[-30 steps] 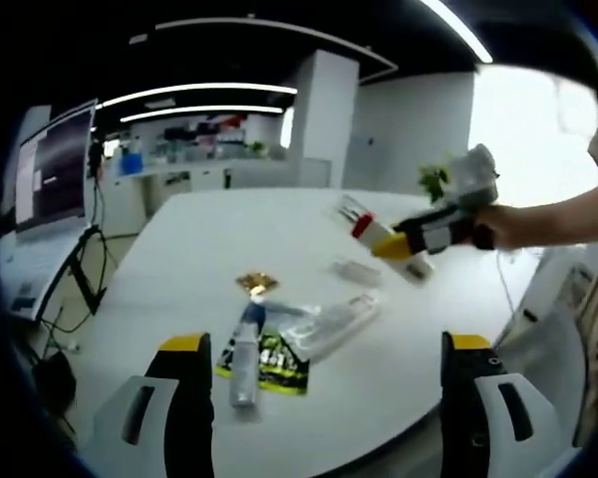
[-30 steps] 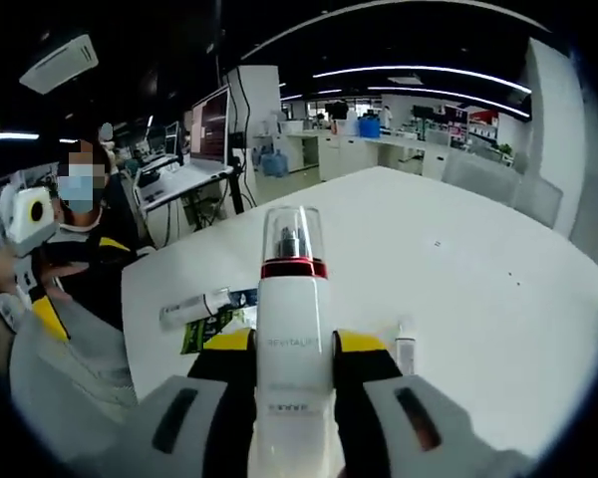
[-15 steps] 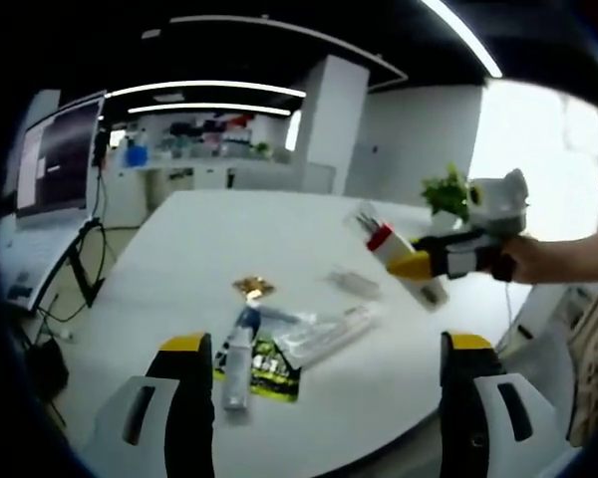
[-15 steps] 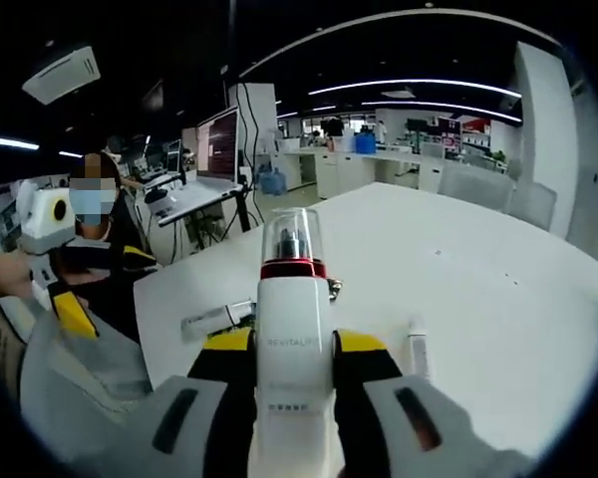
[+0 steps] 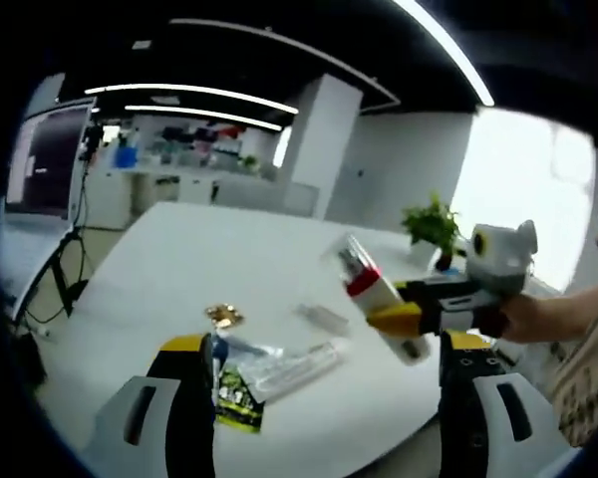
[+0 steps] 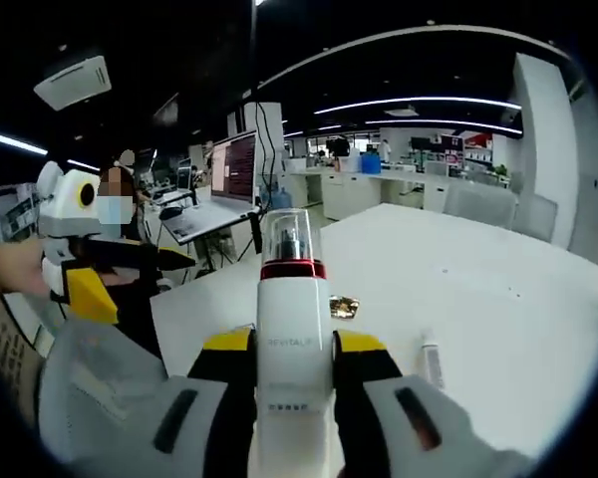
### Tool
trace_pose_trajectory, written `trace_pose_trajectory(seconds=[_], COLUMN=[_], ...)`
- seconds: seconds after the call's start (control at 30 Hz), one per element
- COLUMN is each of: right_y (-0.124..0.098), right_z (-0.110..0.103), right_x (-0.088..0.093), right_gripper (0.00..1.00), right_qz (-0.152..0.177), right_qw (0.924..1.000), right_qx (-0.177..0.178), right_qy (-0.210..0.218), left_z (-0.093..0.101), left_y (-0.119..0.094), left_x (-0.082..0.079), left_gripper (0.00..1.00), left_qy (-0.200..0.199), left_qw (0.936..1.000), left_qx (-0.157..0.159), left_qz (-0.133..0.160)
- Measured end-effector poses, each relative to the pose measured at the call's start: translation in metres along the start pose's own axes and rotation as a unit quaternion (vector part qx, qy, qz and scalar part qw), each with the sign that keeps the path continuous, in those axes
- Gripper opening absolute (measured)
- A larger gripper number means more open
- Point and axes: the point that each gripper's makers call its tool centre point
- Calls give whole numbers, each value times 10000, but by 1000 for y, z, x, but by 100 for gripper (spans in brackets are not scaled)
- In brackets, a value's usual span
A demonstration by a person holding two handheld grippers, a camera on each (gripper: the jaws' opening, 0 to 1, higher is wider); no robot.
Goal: Arrange the skincare products in the storage area until every visible bottle or jar stands upright without overlapping.
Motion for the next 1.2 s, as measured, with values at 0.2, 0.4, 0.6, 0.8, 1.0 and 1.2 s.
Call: trace_pose_trajectory(seconds=[0.2,0.4,0.6,0.8,1.0,1.2], right_y=[-2,-3,-2,-1,-2,-3], right_z=[-12,-22,-34,-46,-57,-67], right_x=[-7,-11,-21,-32,-34,-41], right_gripper=[28,28,28,28,28,28], right_qz=[141,198,345,466,508,551], right_qw=[9999,9997,9992,9985,9977,9963], right_qx=[-60,-118,-188,-264,-344,-435], right_qy=[14,22,39,-79,-301,-494], left_z=[10,16,21,26,30,27], left_y=[4,6,7,11,15,16], left_x=[-7,-15,-19,-17,-21,-26], left_gripper=[91,89,87,83,78,65], left_qy=[-48,-239,-420,-531,-856,-1145], left_qw=[9999,9993,9984,9978,9950,9916], left_qx=[136,224,287,342,421,404], left_qz=[72,186,264,220,302,436])
Point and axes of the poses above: the point that each gripper's makers call its tool centre point, and the gripper's own axes: y roughly forward along the fingers, z roughly to its right, x roughly out of its underside, and after that the axes turned 1 degree about z, right-handed
